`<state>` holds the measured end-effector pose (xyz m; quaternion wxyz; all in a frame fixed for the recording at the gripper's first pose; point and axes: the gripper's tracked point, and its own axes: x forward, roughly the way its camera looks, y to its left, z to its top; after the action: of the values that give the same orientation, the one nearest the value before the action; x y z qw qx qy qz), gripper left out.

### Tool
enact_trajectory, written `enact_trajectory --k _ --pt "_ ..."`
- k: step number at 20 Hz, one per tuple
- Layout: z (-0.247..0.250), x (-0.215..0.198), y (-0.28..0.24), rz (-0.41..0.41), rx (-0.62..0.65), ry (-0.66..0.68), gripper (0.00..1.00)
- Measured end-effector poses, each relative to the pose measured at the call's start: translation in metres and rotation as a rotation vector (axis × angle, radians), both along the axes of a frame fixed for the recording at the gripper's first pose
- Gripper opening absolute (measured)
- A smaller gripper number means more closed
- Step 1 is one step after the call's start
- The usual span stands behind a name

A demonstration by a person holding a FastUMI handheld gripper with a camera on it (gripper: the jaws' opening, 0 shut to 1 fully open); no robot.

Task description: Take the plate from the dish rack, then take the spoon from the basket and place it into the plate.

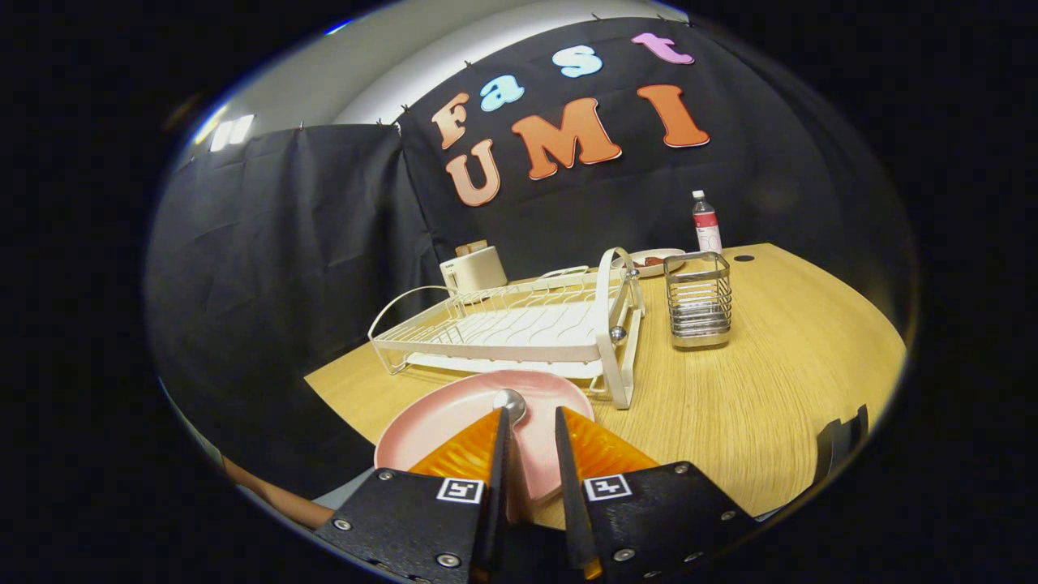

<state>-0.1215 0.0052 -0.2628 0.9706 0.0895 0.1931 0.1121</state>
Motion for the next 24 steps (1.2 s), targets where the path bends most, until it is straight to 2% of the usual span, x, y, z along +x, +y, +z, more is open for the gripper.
enact_trajectory --k 2,3,9,12,18,24 --pt "0.026 0.008 -0.005 -0.032 -0.014 -0.056 0.4" --pt "0.043 0.014 -0.008 -0.049 -0.032 -0.099 0.49" --pt "0.109 0.033 -0.007 -0.137 -0.204 -0.247 0.8" --pt "0.136 0.04 0.0 -0.175 -0.209 -0.302 0.84" --pt "0.17 0.049 -0.019 -0.314 -0.234 -0.388 0.88" --pt "0.186 0.046 -0.027 -0.364 -0.239 -0.436 0.89"
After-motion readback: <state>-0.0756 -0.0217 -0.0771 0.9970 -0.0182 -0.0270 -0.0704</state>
